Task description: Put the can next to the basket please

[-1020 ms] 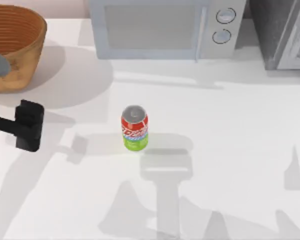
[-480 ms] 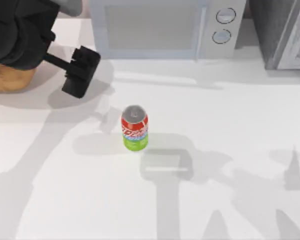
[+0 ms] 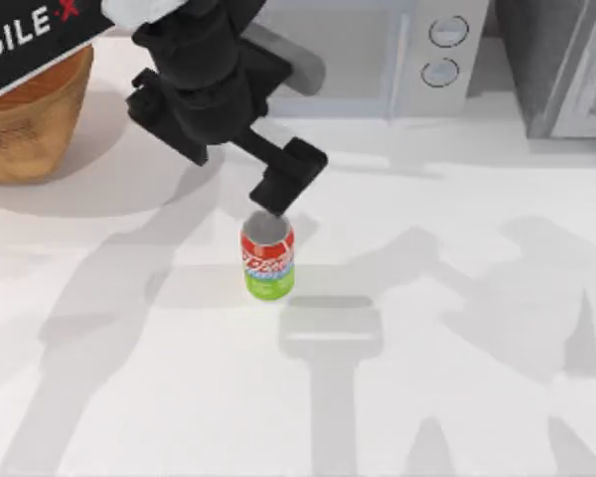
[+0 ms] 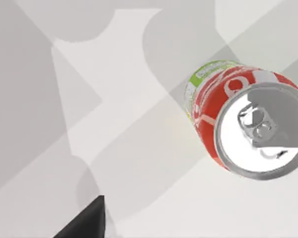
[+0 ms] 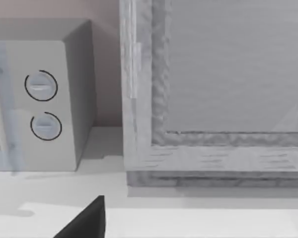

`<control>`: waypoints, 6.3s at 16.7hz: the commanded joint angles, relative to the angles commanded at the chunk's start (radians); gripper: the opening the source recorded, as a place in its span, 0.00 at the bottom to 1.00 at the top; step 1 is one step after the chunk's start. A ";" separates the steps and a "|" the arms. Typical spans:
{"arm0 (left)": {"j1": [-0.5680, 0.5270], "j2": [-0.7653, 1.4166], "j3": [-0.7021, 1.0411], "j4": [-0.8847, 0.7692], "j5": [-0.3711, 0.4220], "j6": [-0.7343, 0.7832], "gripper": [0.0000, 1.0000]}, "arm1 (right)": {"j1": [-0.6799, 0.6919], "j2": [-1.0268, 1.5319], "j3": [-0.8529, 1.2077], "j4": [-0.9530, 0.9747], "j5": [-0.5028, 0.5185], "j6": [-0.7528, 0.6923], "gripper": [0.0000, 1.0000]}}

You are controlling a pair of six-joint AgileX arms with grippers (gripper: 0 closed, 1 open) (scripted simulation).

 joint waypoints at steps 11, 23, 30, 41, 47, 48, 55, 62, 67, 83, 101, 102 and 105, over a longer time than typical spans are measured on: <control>-0.058 0.217 0.203 -0.151 -0.044 0.024 1.00 | 0.000 0.000 0.000 0.000 0.000 0.000 1.00; -0.057 0.237 -0.003 0.074 -0.044 0.026 1.00 | 0.000 0.000 0.000 0.000 0.000 0.000 1.00; -0.057 0.237 -0.003 0.074 -0.044 0.026 0.62 | 0.000 0.000 0.000 0.000 0.000 0.000 1.00; -0.057 0.237 -0.003 0.074 -0.044 0.026 0.00 | 0.000 0.000 0.000 0.000 0.000 0.000 1.00; -0.056 0.236 -0.003 0.074 -0.043 0.027 0.00 | 0.000 0.000 0.000 0.000 0.000 0.000 1.00; -0.054 0.234 -0.005 0.072 -0.043 0.027 0.00 | 0.000 0.000 0.000 0.000 0.000 0.000 1.00; 0.244 -0.028 -0.187 -0.037 -0.054 0.051 0.00 | 0.000 0.000 0.000 0.000 0.000 0.000 1.00; 0.687 -0.146 -0.351 0.010 -0.065 0.083 0.00 | 0.000 0.000 0.000 0.000 0.000 0.000 1.00; 0.803 -0.042 -0.339 0.122 -0.052 0.100 0.00 | 0.000 0.000 0.000 0.000 0.000 0.000 1.00; 0.866 -0.017 -0.357 0.113 -0.090 0.108 0.00 | 0.000 0.000 0.000 0.000 0.000 0.000 1.00; 0.811 -0.014 -0.346 0.171 -0.046 0.105 0.83 | 0.000 0.000 0.000 0.000 0.000 0.000 1.00; 0.811 -0.014 -0.346 0.171 -0.046 0.105 0.90 | 0.000 0.000 0.000 0.000 0.000 0.000 1.00; 0.811 -0.014 -0.346 0.171 -0.046 0.105 1.00 | 0.000 0.000 0.000 0.000 0.000 0.000 1.00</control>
